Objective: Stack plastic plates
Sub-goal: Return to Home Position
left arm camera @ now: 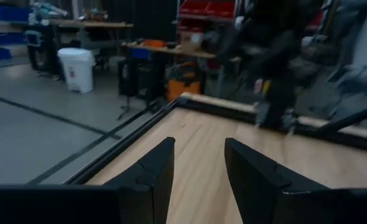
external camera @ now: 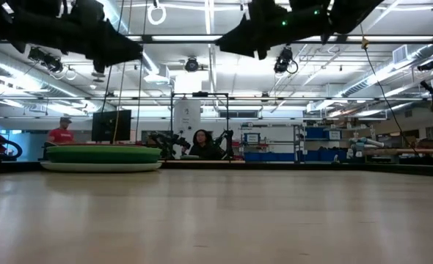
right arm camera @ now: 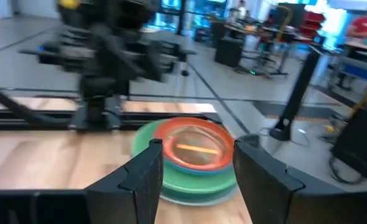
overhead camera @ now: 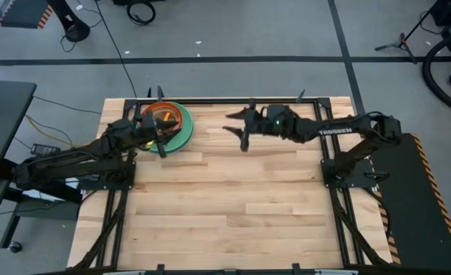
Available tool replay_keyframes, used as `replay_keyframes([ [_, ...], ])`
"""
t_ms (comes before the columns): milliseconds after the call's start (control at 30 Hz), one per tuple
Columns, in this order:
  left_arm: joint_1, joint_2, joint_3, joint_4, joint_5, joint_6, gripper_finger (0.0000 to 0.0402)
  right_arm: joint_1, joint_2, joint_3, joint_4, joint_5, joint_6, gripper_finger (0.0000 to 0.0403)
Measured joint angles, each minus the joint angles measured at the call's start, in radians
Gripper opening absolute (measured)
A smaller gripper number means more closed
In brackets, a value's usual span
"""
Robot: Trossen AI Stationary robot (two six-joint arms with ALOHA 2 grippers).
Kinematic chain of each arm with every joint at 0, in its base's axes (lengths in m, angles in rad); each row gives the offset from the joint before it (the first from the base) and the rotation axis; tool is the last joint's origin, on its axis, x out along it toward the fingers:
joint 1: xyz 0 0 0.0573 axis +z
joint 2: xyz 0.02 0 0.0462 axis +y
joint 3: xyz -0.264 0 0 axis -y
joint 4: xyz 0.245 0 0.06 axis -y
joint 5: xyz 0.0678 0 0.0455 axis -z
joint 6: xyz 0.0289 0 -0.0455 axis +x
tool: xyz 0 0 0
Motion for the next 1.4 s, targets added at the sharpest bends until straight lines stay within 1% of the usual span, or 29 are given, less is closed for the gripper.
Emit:
replay_keyframes([
  [133,-0.049,-0.055,0.000,0.015,0.001,-0.033,0.0148,-0.045,0.000,0.000,-0.028,0.001,0.004,0.0199],
  [300,-0.115,-0.104,0.000,0.005,0.002,-0.042,0.0148,-0.039,0.000,-0.001,-0.059,-0.004,0.002,0.0201],
  [400,-0.159,-0.110,0.000,0.003,0.006,-0.017,0.0148,-0.033,0.000,-0.001,-0.059,-0.026,0.002,0.0204],
  [500,-0.217,-0.108,0.000,0.001,0.049,0.016,0.0148,-0.027,0.003,-0.001,-0.057,-0.048,0.000,0.0205],
  [567,-0.262,-0.107,0.000,0.003,0.059,0.019,0.0148,-0.022,0.016,-0.001,-0.049,-0.052,-0.001,0.0205],
  [700,-0.354,-0.106,0.000,0.029,0.053,0.037,0.0148,-0.012,0.100,-0.003,-0.015,-0.075,0.005,0.0204],
  [800,-0.417,-0.107,0.000,0.046,0.016,0.061,0.0148,-0.003,0.190,-0.003,0.037,-0.108,0.018,0.0205],
  [900,-0.468,-0.106,0.000,0.038,-0.025,0.089,0.0148,-0.001,0.248,-0.002,0.083,-0.115,0.023,0.0205],
  [1100,-0.506,-0.108,0.000,0.025,-0.033,0.097,0.0148,-0.004,0.234,-0.001,0.085,-0.098,0.033,0.0204],
  [1300,-0.508,-0.106,0.000,0.002,-0.034,0.101,0.0148,-0.003,0.221,-0.001,0.066,-0.095,0.048,0.0203],
  [1400,-0.508,-0.106,0.000,0.005,-0.034,0.101,0.0148,-0.006,0.244,-0.001,0.059,-0.077,0.071,0.0203],
])
